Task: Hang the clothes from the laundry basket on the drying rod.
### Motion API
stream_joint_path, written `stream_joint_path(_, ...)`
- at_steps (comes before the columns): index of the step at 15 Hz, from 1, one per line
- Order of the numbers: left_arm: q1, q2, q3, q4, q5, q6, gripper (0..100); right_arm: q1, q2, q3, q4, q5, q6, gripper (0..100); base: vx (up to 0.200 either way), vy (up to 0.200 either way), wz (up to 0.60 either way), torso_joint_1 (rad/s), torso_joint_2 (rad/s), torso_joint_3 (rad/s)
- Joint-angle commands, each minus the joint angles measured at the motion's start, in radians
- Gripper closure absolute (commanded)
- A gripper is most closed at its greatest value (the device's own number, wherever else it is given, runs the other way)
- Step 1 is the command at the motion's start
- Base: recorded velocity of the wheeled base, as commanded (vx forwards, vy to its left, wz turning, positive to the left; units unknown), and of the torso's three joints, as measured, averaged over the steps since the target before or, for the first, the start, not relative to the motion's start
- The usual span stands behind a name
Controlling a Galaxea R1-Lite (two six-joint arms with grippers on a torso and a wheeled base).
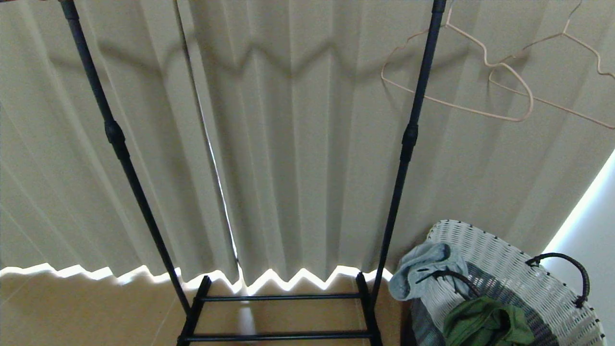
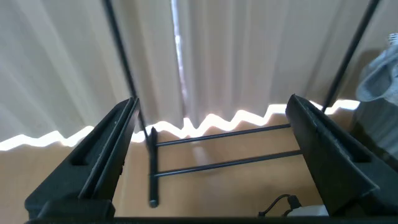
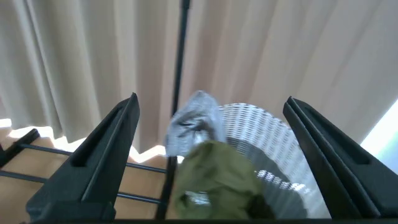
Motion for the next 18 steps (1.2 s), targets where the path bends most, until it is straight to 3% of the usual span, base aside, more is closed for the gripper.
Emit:
stream_joint_path(1, 0.000, 0.001, 0.000, 0.000, 0.000, 0.000, 0, 0.000, 0.000, 0.000, 0.000, 0.000, -0.001, 0, 0.000, -0.200, 0.00, -0.002, 0.00, 0.007)
stream_joint_path(3, 0.000, 0.001, 0.000, 0.000, 0.000, 0.000, 0, 0.001, 0.000, 0.000, 0.000, 0.000, 0.002, 0, 0.000, -0.200, 0.00, -0.002, 0.00, 0.005)
stream_joint_path(17, 0.000, 0.001, 0.000, 0.002, -0.003, 0.002, 0, 0.000, 0.000, 0.000, 0.007, 0.009, -0.013, 0, 0.000, 0.000, 0.00, 0.000, 0.00, 0.000)
stream_joint_path(18, 0.000, 0.001, 0.000, 0.002, -0.003, 0.002, 0, 0.024, 0.076, -0.055, 0.069, 0.016, -0.013, 0, 0.000, 0.000, 0.00, 0.000, 0.00, 0.000)
